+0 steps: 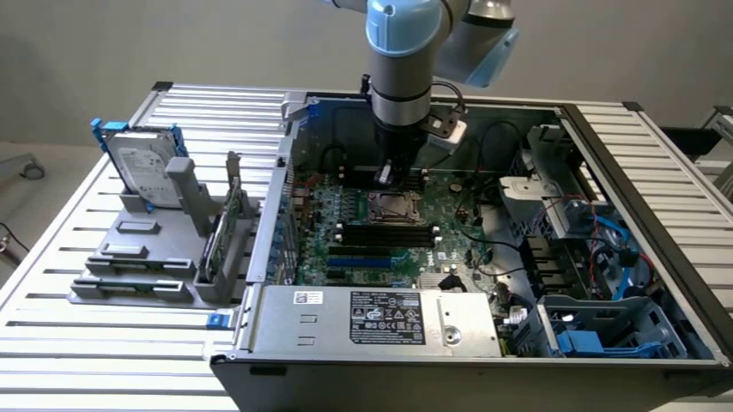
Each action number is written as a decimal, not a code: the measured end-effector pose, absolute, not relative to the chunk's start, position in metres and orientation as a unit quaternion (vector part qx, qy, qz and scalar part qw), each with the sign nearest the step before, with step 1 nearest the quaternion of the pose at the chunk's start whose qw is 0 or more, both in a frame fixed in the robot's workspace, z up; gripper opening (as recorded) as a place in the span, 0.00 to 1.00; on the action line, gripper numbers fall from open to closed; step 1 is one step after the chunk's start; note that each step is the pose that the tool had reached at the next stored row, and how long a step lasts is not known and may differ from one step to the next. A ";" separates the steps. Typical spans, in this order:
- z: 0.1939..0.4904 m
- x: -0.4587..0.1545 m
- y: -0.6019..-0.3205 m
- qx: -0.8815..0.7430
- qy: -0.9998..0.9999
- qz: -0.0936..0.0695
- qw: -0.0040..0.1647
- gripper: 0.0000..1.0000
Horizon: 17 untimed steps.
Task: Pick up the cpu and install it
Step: 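Install the first cpu locking lever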
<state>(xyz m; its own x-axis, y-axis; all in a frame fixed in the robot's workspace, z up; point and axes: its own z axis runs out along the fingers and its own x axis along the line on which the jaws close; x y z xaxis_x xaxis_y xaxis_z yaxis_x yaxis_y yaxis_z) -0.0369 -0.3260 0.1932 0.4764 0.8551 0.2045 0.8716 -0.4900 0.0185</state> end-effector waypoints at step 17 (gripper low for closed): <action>0.199 -0.036 -0.326 -0.858 -0.503 -0.095 0.047 0.11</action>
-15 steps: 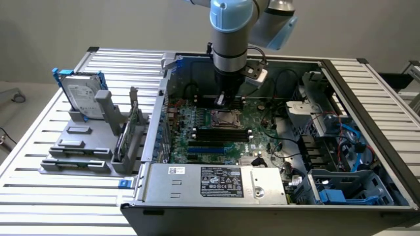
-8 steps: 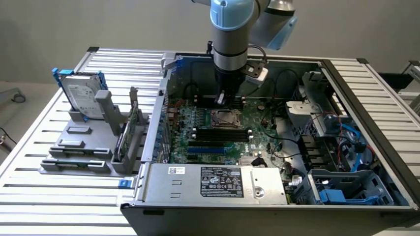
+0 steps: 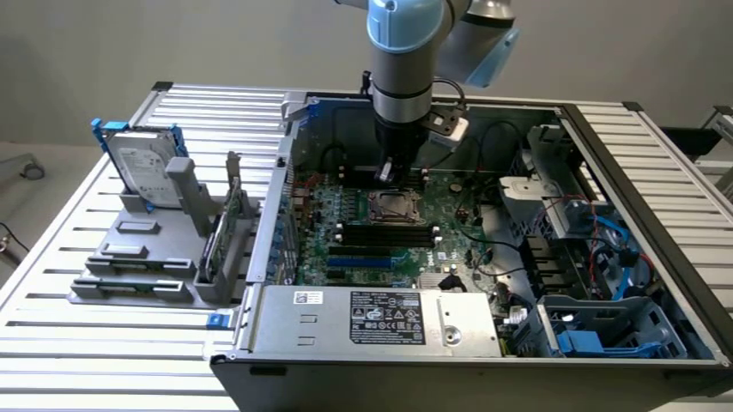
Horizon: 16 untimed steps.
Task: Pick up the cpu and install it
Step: 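Install the first cpu locking lever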
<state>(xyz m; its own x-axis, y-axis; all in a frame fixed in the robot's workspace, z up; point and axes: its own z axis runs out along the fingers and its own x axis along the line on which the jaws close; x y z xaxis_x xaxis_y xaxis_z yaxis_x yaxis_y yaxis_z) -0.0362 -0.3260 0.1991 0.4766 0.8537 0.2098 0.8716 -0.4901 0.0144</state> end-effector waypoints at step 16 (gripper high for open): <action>0.207 -0.047 -0.324 -0.858 -0.503 -0.095 0.047 0.11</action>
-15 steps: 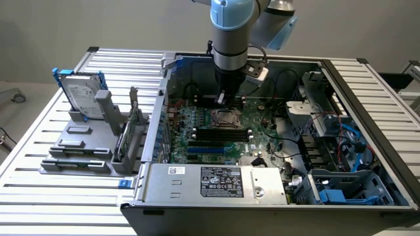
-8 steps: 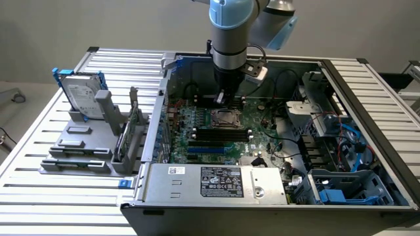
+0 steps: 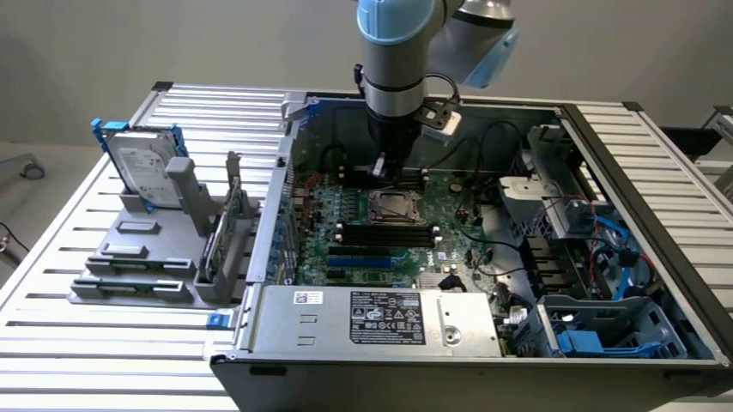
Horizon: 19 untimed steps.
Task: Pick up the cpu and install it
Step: 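Install the first cpu locking lever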
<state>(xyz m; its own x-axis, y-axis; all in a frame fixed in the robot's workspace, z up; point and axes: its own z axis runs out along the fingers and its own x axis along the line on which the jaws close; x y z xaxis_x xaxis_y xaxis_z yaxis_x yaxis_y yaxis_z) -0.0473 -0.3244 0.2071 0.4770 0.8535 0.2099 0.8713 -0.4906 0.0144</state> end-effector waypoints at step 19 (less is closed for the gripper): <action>0.206 -0.049 -0.323 -0.858 -0.503 -0.098 0.045 0.11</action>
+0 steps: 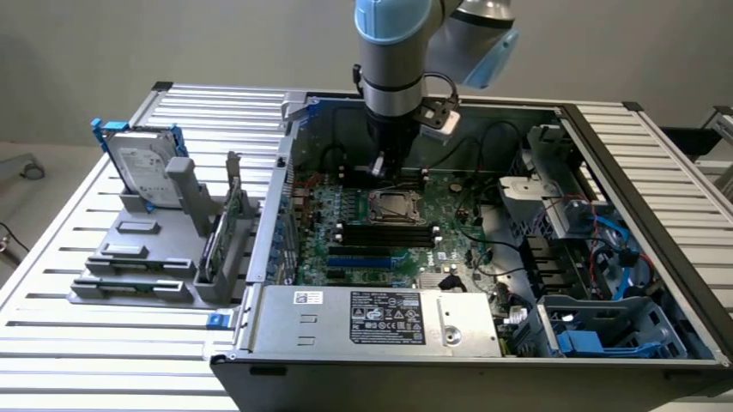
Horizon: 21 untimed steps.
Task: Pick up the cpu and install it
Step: 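Install the first cpu locking lever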
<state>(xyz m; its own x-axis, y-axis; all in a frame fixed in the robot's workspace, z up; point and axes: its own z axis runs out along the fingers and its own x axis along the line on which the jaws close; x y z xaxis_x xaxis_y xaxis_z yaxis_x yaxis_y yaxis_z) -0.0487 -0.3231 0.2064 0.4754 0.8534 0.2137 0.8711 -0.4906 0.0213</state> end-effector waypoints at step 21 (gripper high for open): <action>0.200 -0.049 -0.322 -0.858 -0.503 -0.100 0.044 0.11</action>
<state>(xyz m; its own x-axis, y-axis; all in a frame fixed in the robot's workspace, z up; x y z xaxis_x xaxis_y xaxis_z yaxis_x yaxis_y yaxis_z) -0.0487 -0.3223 0.2002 0.4747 0.8534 0.2153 0.8710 -0.4906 0.0243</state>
